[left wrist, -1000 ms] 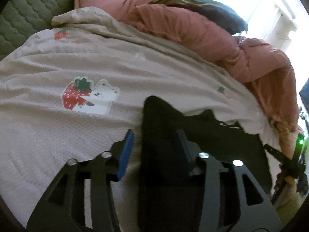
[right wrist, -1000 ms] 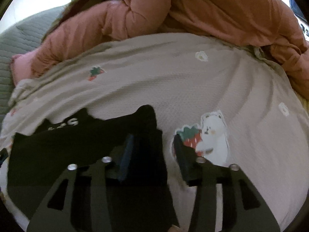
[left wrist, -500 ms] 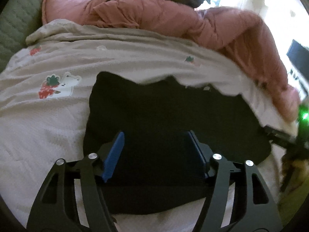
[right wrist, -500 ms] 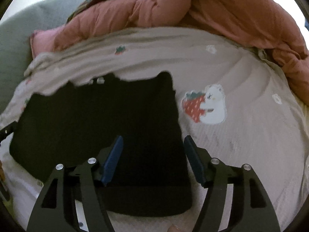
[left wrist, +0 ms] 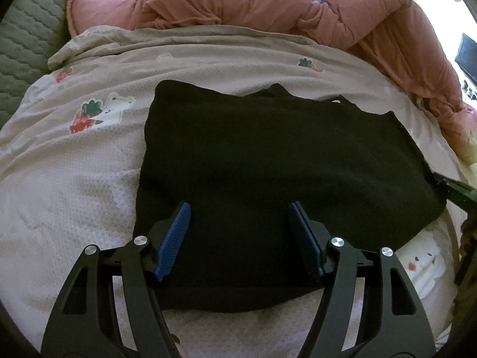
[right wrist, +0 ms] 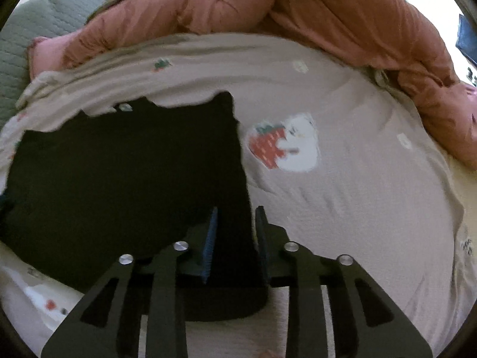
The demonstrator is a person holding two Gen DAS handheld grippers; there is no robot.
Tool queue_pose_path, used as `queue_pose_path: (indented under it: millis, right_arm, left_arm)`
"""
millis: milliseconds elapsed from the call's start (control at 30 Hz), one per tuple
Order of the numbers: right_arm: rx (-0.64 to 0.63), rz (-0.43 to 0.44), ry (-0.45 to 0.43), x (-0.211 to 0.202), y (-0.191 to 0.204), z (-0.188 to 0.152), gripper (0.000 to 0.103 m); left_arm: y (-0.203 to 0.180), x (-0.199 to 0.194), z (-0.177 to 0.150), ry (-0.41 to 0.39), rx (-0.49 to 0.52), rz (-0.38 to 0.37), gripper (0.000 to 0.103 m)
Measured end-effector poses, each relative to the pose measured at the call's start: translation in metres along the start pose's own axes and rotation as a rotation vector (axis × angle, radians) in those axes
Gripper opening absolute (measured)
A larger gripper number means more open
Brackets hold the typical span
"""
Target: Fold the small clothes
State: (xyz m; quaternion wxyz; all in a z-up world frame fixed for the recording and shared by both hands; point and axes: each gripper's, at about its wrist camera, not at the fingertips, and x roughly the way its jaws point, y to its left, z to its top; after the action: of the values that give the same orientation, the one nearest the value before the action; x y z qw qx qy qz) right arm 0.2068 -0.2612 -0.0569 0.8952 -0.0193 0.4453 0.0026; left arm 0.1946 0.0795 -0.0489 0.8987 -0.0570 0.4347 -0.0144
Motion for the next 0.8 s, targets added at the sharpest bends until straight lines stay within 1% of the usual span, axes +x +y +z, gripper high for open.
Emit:
queue_pose_path:
  millis: [67, 133, 200, 300, 367, 400, 633, 800]
  right_arm:
    - [0.017, -0.003, 0.001, 0.002, -0.005, -0.001, 0.03]
    - [0.016, -0.015, 0.0, 0.002, -0.006, -0.003, 0.037]
    - [0.024, -0.013, 0.002, 0.001, -0.008, -0.003, 0.037]
    - [0.034, -0.022, 0.002, 0.001, -0.008, -0.002, 0.043]
    - [0.046, -0.02, 0.003, 0.0, -0.009, -0.003, 0.045]
    - [0.05, -0.022, 0.003, 0.0, -0.01, -0.004, 0.047]
    - [0.077, -0.025, 0.002, -0.004, -0.015, -0.009, 0.054]
    - [0.085, -0.023, 0.001, -0.006, -0.017, -0.012, 0.055]
  left_arm:
    - [0.0, 0.0, -0.001, 0.001, 0.002, 0.001, 0.06]
    - [-0.001, 0.0, -0.001, 0.001, 0.002, 0.002, 0.06]
    - [-0.001, 0.0, -0.001, 0.002, 0.001, 0.001, 0.06]
    - [-0.001, 0.0, -0.001, 0.002, 0.002, 0.003, 0.06]
    - [0.0, 0.0, -0.003, 0.003, 0.001, 0.004, 0.06]
    - [0.0, -0.001, -0.003, 0.003, 0.002, 0.005, 0.06]
    - [0.001, -0.002, -0.008, 0.006, 0.005, 0.011, 0.06]
    - [0.003, -0.002, -0.012, 0.011, -0.002, 0.008, 0.061]
